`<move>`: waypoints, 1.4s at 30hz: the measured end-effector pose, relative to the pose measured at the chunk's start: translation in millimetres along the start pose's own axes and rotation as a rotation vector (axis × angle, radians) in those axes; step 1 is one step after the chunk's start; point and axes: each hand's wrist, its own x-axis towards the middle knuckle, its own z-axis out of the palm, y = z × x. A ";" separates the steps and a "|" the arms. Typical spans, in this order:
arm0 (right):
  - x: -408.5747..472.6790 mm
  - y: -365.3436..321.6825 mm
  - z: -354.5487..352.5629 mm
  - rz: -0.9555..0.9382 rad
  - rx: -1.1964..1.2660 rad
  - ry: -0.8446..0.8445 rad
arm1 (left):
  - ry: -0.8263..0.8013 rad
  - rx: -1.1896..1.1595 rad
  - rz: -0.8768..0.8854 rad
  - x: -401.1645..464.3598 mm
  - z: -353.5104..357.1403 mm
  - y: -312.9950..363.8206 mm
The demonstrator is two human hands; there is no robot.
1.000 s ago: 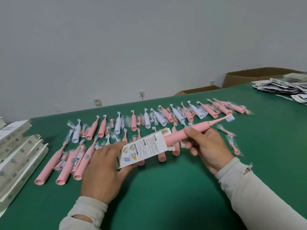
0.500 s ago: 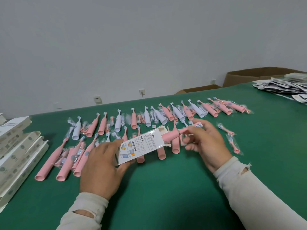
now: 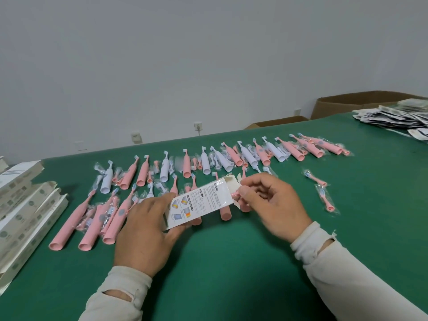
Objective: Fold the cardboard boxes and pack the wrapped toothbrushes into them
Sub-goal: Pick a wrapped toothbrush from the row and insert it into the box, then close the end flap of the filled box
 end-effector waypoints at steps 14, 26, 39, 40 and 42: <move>1.5 -8.3 -7.3 0.012 -0.170 -0.098 | -0.033 -0.024 -0.014 1.3 1.2 -0.4; 18.7 22.3 -126.0 0.806 -1.072 0.171 | -0.021 0.004 -0.024 0.2 1.2 4.8; -2.7 -24.3 -1.6 0.018 0.263 0.214 | -0.012 0.043 0.009 0.3 3.7 0.3; -3.9 -22.4 2.8 0.013 0.239 0.224 | -0.012 0.045 0.014 0.1 3.9 0.3; -4.8 -19.7 7.4 0.007 0.212 0.229 | -0.019 0.052 0.020 -0.2 4.3 1.7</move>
